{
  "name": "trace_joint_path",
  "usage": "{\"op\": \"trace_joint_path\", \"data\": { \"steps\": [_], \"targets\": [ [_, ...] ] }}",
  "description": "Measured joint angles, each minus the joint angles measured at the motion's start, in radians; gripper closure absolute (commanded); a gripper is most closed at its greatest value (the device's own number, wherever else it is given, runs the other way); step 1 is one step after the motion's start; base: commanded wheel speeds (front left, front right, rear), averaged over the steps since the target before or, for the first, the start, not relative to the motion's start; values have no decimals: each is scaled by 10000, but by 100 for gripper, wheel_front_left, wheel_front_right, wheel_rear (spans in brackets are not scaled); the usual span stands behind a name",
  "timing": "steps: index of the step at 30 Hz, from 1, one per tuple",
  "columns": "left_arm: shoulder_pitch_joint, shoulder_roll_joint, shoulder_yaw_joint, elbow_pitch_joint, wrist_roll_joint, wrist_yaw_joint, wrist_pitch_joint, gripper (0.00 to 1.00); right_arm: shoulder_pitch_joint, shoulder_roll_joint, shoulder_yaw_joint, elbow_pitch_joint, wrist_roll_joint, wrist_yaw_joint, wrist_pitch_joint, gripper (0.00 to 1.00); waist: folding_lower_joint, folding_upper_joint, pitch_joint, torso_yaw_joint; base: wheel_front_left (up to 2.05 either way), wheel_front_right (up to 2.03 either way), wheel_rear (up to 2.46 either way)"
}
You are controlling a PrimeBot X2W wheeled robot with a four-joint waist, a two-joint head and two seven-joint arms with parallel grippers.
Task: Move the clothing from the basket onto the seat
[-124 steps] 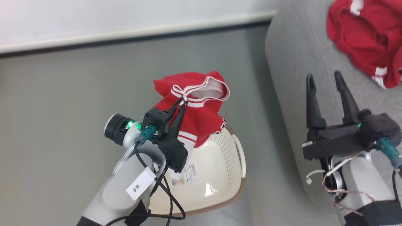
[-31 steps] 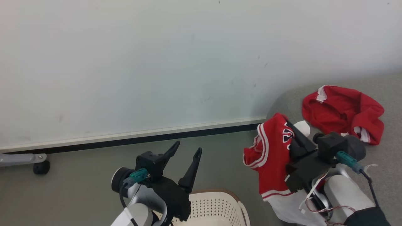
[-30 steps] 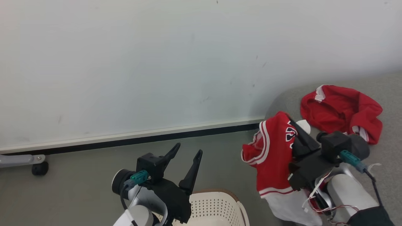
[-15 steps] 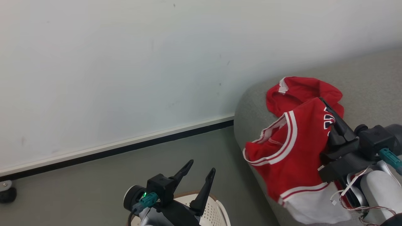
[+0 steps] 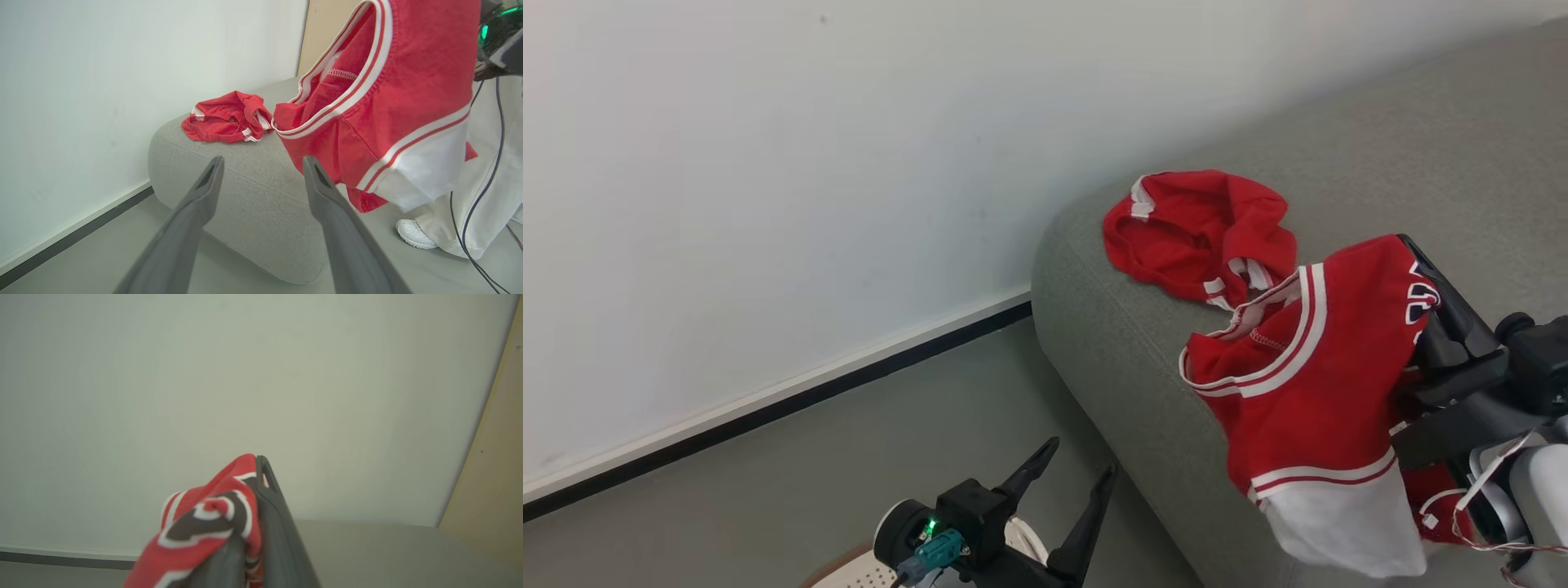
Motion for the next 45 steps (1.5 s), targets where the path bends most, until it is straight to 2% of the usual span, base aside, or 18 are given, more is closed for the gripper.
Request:
{"op": "trace_joint_path", "data": {
  "steps": [8,18,22,29,35,45],
  "targets": [
    [-53,-67,-353,2,138,-2,17,0,70,-282,-401,-105,221,-82,247,100,0,0,405,-414,0,0,0],
    [-464,-42,-397,-240,570,171,107,0,-1220,-270,-702,966,696,111,445,100,1,0,1136,-119,0,0,0],
    [-786,119,-382,-472,746,209,280,0,-2381,-299,-844,1476,717,261,531,100,1,0,1536,94,0,0,0],
    [-1459,290,-257,-892,1045,314,470,0,-5338,-545,-1074,2406,662,470,698,100,2,1,2383,521,0,0,0],
    [-1991,485,-90,-1262,1233,403,660,0,-7822,-991,-1287,3950,516,566,798,100,3,1,3314,1014,0,0,0],
    [-2510,901,165,-1522,1475,445,805,0,-9329,-1371,-1110,6084,-123,614,723,100,3,2,4575,1735,0,0,0]
  ]
}}
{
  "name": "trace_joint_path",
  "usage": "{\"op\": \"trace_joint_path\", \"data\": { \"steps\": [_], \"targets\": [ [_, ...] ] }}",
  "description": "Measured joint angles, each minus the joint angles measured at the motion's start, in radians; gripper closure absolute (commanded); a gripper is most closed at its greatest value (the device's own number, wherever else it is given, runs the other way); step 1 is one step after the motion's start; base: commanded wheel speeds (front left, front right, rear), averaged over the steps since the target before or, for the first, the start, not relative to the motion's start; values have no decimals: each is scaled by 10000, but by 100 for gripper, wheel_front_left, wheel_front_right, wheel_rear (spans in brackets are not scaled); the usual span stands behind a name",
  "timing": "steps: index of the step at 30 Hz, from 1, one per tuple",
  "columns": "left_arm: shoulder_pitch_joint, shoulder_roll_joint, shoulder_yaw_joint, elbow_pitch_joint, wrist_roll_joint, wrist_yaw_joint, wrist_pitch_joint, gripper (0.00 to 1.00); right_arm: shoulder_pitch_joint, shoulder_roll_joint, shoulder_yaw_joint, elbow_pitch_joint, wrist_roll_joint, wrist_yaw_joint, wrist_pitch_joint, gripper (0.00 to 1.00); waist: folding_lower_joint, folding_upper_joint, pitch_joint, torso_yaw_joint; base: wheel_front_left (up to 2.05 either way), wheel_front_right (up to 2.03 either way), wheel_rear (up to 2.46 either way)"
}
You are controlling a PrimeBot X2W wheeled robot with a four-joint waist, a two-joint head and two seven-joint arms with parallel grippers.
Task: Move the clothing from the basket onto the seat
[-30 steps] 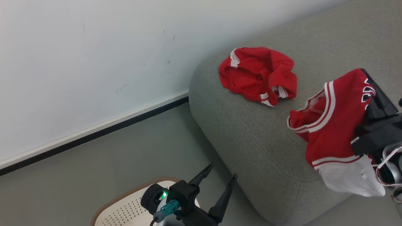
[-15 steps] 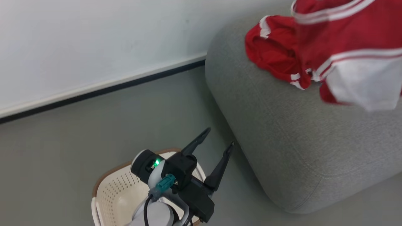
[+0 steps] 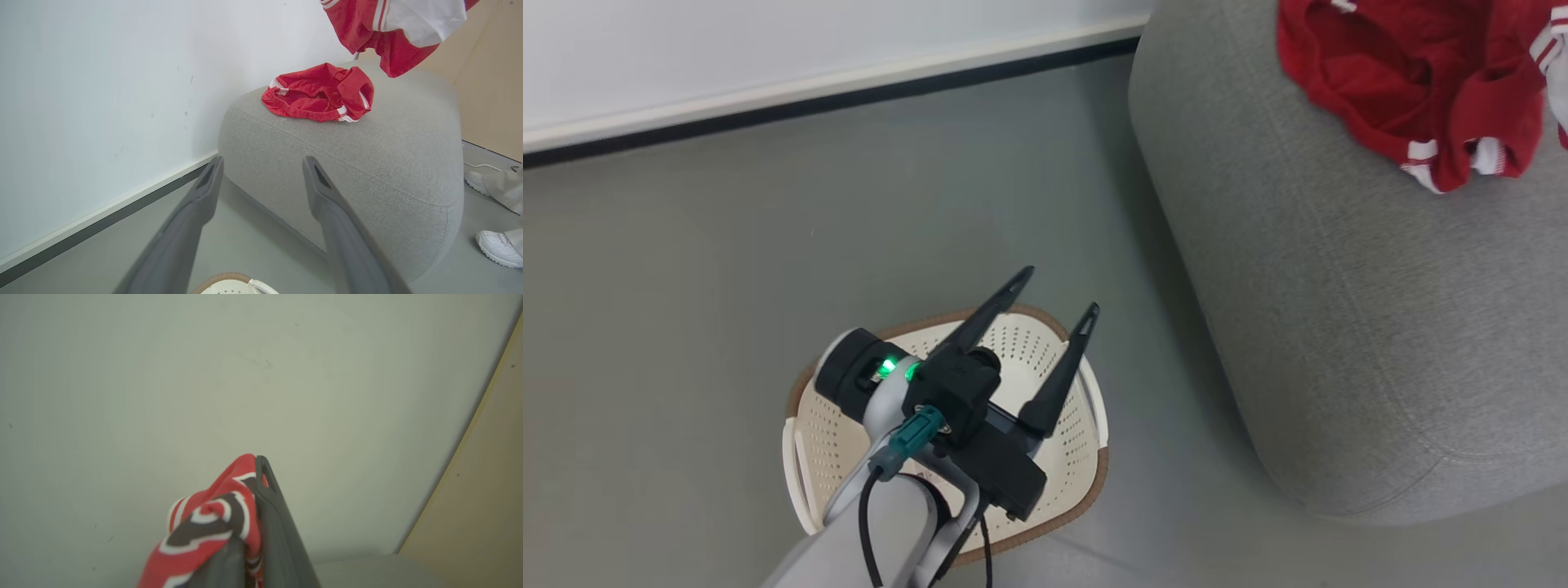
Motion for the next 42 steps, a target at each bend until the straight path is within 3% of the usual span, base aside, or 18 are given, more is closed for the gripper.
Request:
{"op": "trace_joint_path", "data": {
  "steps": [18,33,42],
  "targets": [
    [-151,403,203,-186,192,100,15,0,-1376,48,387,2460,-725,-520,-938,100,-3,0,956,96,0,0,0],
    [-162,372,59,-489,339,171,261,0,-221,50,286,4715,-696,-832,-936,100,-3,-1,1452,454,0,0,0],
    [-334,389,69,-629,416,186,326,0,-221,658,408,5106,-654,-834,-945,100,-2,-1,1826,780,0,0,0]
  ]
}}
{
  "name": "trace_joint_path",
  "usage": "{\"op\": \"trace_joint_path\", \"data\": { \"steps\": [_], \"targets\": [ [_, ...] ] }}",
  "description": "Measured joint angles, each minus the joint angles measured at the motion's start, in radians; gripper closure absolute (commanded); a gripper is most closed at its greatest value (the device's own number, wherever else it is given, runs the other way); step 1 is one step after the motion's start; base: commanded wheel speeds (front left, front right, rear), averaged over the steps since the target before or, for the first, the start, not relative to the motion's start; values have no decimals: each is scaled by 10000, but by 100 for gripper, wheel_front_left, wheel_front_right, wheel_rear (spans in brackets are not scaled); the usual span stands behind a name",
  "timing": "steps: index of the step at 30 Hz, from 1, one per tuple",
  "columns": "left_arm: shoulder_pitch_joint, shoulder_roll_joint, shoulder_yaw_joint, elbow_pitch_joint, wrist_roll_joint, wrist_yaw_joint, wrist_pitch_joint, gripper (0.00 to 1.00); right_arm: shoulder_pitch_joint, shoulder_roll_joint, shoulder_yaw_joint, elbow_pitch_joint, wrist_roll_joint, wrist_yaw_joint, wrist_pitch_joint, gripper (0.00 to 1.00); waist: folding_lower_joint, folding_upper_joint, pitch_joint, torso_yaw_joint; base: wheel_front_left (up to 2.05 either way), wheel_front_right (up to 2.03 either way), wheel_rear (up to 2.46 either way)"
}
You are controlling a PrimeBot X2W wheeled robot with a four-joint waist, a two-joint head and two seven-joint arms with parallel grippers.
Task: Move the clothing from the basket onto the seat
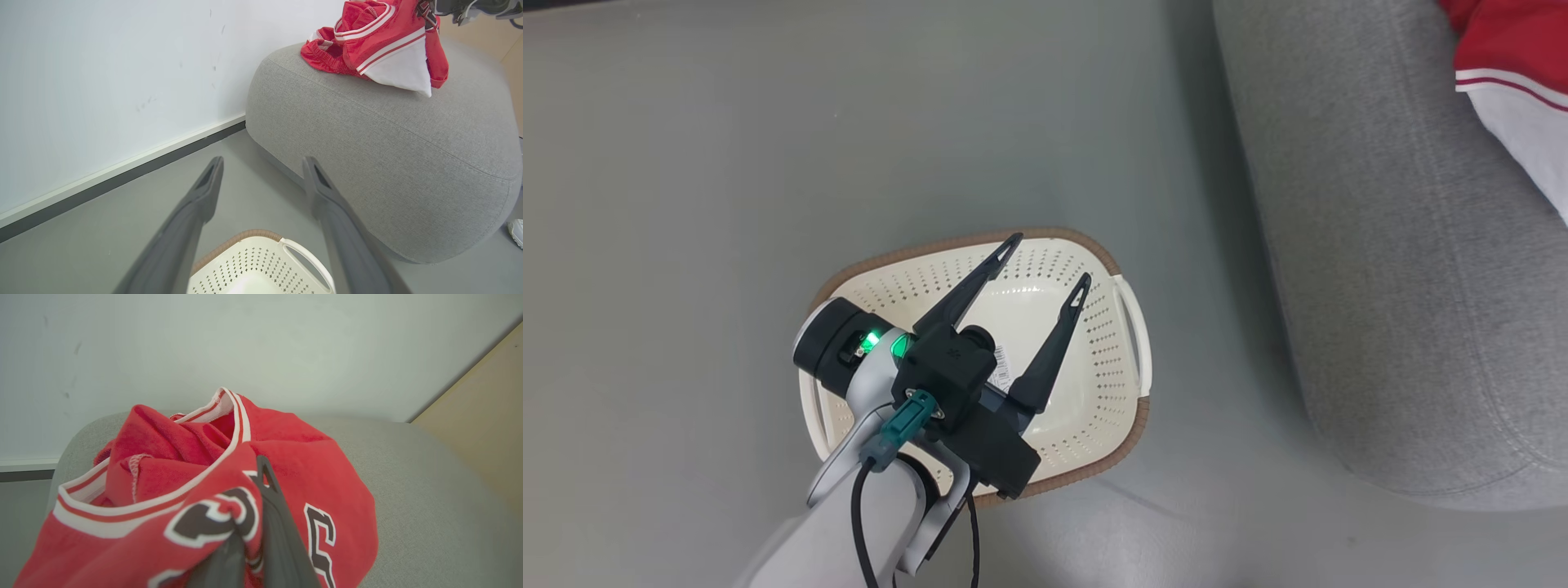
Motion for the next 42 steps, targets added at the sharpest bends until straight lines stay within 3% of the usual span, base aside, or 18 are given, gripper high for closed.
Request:
{"op": "trace_joint_path", "data": {
  "steps": [10,11,12,14,15,16,30,42],
  "targets": [
    [-54,79,136,35,2,92,-8,0,1,347,293,646,-63,69,-4,100,0,1,290,202,0,0,0],
    [-55,75,150,42,2,92,-21,0,1,359,291,690,-63,130,-6,84,0,0,276,187,0,0,0],
    [-55,73,155,61,2,92,-50,0,1,364,293,731,-63,146,-8,61,0,0,257,168,0,0,0],
    [-55,73,186,109,0,100,-77,0,1,412,299,815,-61,230,-63,38,-1,0,211,122,0,0,0],
    [-55,71,194,142,0,130,-82,0,2,454,307,846,-61,232,-79,15,-1,0,181,93,0,0,0],
    [-54,75,211,180,-2,138,-138,0,5,512,309,865,-61,236,-111,0,-1,0,148,61,0,0,0],
    [360,-42,324,1049,-324,165,-575,0,1005,1149,769,1030,-136,848,-694,0,-1,-1,-905,-564,0,0,0],
    [843,-489,558,1960,-965,153,-1151,0,1910,1149,878,1014,-240,1037,-947,0,-3,-3,-2649,-964,0,0,0]
  ]
}}
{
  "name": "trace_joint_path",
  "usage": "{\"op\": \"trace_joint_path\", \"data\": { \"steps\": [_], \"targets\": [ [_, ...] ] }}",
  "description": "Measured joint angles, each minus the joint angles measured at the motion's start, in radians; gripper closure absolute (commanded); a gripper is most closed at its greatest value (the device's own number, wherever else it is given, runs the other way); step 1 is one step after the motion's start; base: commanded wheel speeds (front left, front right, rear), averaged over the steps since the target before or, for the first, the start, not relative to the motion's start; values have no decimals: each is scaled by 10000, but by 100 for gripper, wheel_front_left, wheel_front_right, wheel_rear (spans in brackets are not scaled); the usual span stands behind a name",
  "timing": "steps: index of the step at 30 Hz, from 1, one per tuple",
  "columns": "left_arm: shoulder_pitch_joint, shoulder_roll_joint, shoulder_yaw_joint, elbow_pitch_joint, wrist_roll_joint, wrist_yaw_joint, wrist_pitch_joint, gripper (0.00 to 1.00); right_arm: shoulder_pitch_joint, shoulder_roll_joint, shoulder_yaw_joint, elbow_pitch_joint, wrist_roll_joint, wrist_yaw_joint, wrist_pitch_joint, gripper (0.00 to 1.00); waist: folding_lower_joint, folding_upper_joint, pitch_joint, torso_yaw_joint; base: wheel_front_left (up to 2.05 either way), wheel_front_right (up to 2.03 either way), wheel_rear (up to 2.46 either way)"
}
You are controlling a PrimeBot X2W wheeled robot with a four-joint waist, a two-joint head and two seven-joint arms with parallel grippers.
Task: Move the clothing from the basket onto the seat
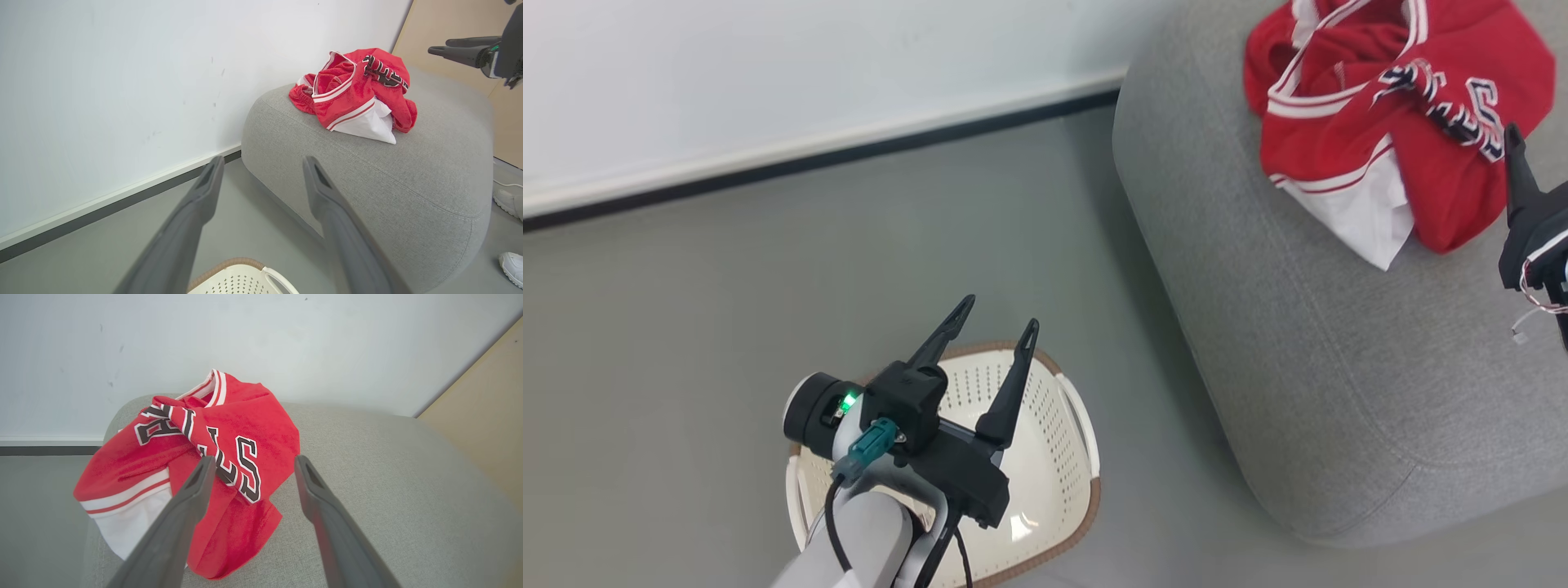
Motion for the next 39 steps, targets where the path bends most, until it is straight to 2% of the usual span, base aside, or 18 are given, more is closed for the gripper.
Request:
{"op": "trace_joint_path", "data": {
  "steps": [8,17,28,39],
  "targets": [
    [624,-125,324,558,-468,25,-408,0,631,280,-84,-194,238,159,-75,0,0,0,-1166,191,0,0,0],
    [1503,-117,748,752,-708,219,-644,0,1994,844,-309,-654,602,219,-79,0,0,-1,-2377,802,0,0,0],
    [2496,102,1356,487,-986,466,-848,0,3717,1946,-474,-2226,1170,263,-84,0,1,1,-3408,1632,0,0,0],
    [3177,153,1818,119,-986,627,-947,0,5755,2548,-523,-4255,1432,230,-84,0,1,3,-3824,1858,0,0,0]
  ]
}}
